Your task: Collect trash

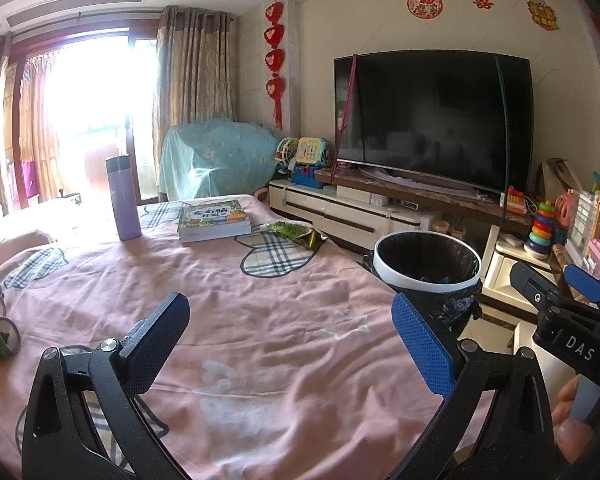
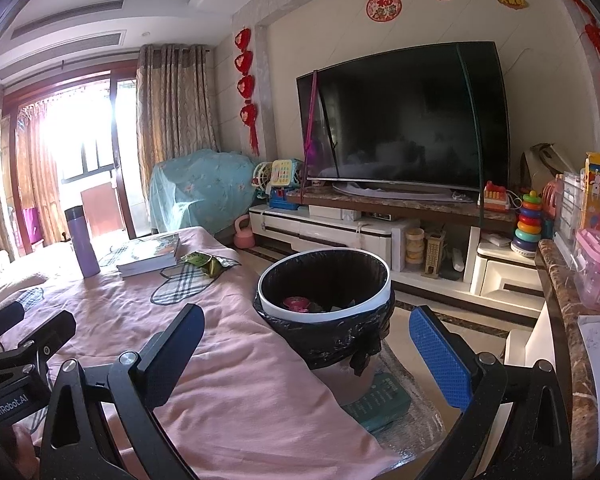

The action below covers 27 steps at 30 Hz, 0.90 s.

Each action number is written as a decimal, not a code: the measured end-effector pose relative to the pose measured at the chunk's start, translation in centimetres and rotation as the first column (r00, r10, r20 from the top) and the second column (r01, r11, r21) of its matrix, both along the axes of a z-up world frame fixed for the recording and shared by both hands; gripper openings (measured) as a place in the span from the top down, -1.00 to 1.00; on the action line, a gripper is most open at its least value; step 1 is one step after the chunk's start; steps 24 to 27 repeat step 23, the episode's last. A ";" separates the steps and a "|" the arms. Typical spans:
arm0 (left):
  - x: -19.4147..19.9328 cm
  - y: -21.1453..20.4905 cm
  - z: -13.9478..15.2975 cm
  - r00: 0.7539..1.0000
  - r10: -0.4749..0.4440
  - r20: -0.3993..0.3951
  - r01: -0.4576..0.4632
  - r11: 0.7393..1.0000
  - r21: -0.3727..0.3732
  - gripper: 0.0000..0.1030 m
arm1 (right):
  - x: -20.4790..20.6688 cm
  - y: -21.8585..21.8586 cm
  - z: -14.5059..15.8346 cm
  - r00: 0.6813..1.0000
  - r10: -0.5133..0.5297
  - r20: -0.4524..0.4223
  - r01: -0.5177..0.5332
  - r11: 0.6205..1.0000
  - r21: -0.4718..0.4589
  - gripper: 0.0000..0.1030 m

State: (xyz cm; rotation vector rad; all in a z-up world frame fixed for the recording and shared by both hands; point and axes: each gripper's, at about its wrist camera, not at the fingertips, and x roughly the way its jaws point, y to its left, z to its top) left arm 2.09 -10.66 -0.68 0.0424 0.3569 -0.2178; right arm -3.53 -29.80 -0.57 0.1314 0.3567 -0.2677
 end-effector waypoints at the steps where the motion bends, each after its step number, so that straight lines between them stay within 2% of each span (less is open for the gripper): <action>1: 0.0 0.0 0.0 1.000 0.000 -0.001 0.000 1.000 0.000 -1.00 | 0.1 0.0 0.0 1.000 0.000 -0.001 0.000 1.000 0.000 -1.00; 27: 0.4 0.2 -0.3 1.000 -0.003 -0.013 0.003 1.000 -0.002 -1.00 | 0.7 -0.2 -0.9 1.000 0.004 -0.019 -0.004 1.000 0.011 -1.00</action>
